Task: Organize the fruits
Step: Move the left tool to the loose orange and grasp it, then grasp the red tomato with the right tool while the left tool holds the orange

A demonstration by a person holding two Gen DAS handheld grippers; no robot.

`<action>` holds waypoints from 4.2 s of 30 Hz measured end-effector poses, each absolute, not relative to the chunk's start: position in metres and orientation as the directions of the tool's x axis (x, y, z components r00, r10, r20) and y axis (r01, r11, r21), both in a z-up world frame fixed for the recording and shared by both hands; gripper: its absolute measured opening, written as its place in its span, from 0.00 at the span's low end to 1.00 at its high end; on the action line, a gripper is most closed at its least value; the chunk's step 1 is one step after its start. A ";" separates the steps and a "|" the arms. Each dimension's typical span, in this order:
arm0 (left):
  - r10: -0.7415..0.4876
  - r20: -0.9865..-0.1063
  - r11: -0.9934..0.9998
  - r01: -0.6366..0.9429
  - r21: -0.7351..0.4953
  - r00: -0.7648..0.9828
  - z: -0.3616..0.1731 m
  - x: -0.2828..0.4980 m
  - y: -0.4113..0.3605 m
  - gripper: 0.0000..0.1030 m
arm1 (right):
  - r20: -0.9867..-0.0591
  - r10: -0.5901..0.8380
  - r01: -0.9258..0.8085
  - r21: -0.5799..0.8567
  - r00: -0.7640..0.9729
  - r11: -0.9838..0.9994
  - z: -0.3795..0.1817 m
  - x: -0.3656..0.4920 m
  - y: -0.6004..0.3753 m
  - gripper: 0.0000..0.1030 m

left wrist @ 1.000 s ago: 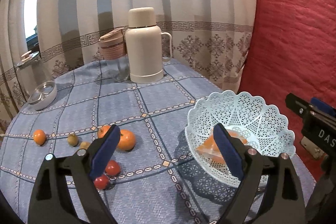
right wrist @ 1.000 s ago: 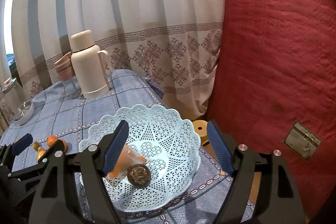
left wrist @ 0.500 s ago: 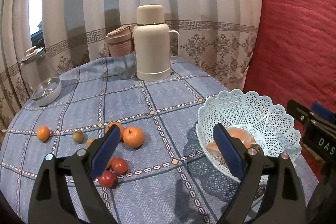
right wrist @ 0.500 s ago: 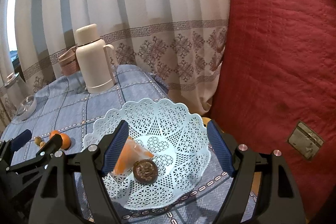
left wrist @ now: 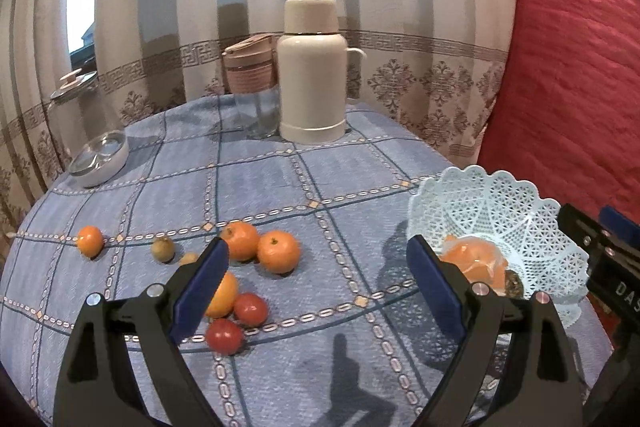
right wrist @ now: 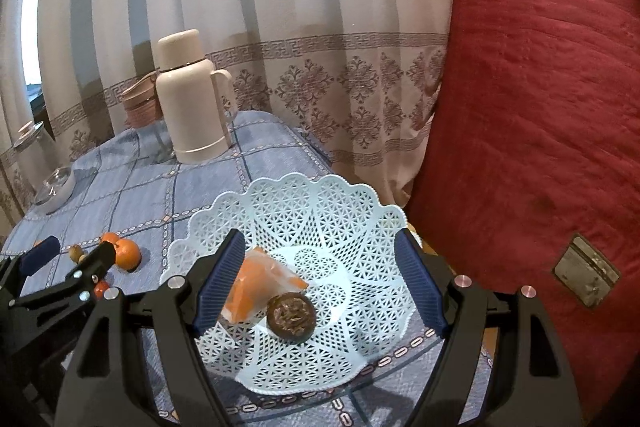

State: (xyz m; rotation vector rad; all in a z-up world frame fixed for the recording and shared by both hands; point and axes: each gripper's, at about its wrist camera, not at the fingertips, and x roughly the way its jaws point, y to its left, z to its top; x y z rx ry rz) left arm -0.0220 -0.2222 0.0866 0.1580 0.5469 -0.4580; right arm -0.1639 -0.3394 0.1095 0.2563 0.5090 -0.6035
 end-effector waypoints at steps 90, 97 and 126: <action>-0.077 -0.590 0.991 -0.002 -0.131 0.804 0.079 0.126 0.012 0.38 | -0.700 0.146 0.056 0.257 0.700 0.965 0.053 -0.021 -0.162 0.58; -0.090 -0.577 0.989 0.006 -0.146 0.812 0.084 0.123 0.013 0.38 | -0.744 0.131 0.095 0.253 0.656 0.963 0.032 0.001 -0.162 0.49; -0.105 -0.531 0.991 0.043 -0.127 0.841 0.096 0.106 -0.003 0.38 | -0.746 0.030 0.101 0.129 0.665 0.987 0.035 -0.014 -0.142 0.31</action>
